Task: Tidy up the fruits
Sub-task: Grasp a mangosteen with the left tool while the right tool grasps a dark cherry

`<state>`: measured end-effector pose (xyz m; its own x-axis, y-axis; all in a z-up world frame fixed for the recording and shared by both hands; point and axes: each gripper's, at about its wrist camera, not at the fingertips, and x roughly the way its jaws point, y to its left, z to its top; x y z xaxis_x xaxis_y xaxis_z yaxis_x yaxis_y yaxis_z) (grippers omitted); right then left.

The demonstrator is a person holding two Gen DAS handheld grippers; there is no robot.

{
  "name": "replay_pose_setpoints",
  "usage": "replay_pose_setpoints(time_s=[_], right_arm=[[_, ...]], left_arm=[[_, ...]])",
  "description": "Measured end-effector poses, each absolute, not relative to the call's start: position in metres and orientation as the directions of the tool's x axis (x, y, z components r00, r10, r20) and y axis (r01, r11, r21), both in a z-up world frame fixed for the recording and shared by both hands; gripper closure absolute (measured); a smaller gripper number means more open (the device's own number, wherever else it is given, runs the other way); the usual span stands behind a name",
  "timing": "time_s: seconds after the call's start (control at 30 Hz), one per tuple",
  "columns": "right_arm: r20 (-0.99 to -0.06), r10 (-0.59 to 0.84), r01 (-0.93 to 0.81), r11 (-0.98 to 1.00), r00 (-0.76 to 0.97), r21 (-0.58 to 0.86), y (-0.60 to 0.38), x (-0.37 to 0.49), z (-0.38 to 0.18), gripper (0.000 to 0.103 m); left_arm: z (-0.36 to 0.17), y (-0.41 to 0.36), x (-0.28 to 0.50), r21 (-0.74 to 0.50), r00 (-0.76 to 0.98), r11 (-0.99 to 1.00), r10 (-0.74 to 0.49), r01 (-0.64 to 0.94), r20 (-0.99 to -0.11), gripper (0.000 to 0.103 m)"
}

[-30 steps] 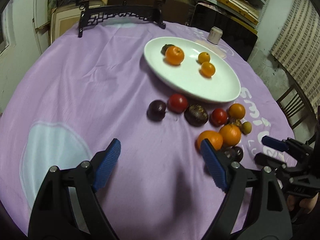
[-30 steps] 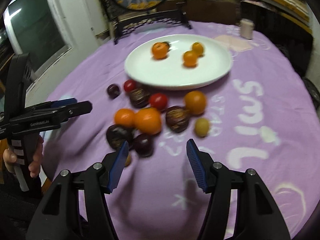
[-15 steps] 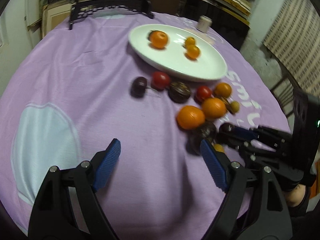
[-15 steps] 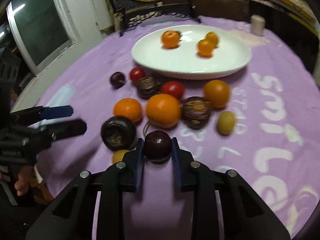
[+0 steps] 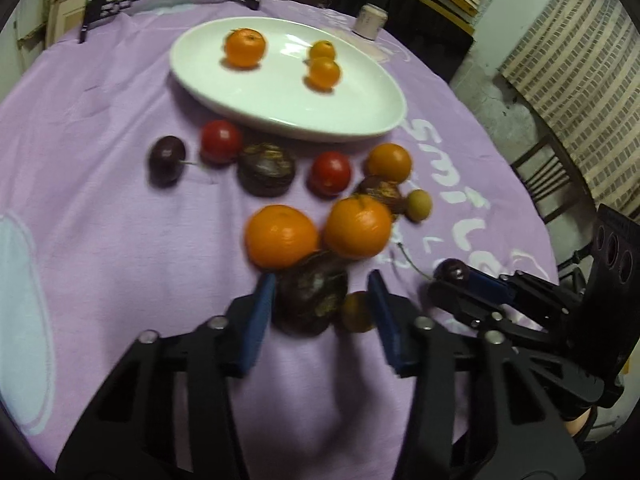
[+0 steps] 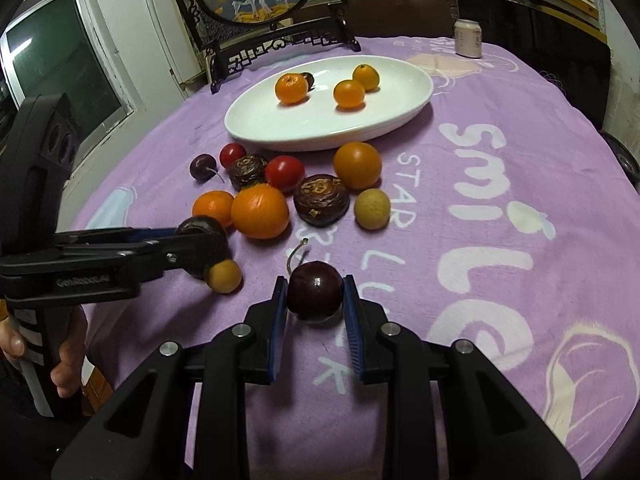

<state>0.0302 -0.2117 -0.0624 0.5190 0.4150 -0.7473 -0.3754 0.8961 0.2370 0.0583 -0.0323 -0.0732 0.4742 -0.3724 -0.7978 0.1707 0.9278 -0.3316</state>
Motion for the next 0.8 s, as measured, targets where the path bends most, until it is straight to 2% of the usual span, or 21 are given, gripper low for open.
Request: replay_pose_setpoints(time_s=[0.1,0.13,0.17,0.8], right_arm=[[-0.741,0.415,-0.371,0.898,0.528,0.238,-0.214,0.028,-0.060,0.075],[-0.738,0.415,-0.370,0.898,0.532,0.239,-0.215,0.028,-0.059,0.075],[-0.736,0.415,-0.370,0.898,0.535,0.238,-0.215,0.027,-0.058,0.075],[-0.724,0.425,-0.407,0.888,0.544,0.216,-0.194,0.038,-0.040,0.075]], left_arm=[[-0.070,-0.040,0.053,-0.288,0.487,0.940,-0.340,0.181,-0.804,0.057],[-0.068,-0.040,0.050,-0.278,0.493,0.944,-0.331,0.180,-0.805,0.064],[-0.066,-0.040,0.047,-0.278,0.489,0.942,-0.334,0.186,-0.806,0.066],[-0.036,-0.007,0.042,-0.301,0.550,0.933,-0.359,0.196,-0.754,0.066]])
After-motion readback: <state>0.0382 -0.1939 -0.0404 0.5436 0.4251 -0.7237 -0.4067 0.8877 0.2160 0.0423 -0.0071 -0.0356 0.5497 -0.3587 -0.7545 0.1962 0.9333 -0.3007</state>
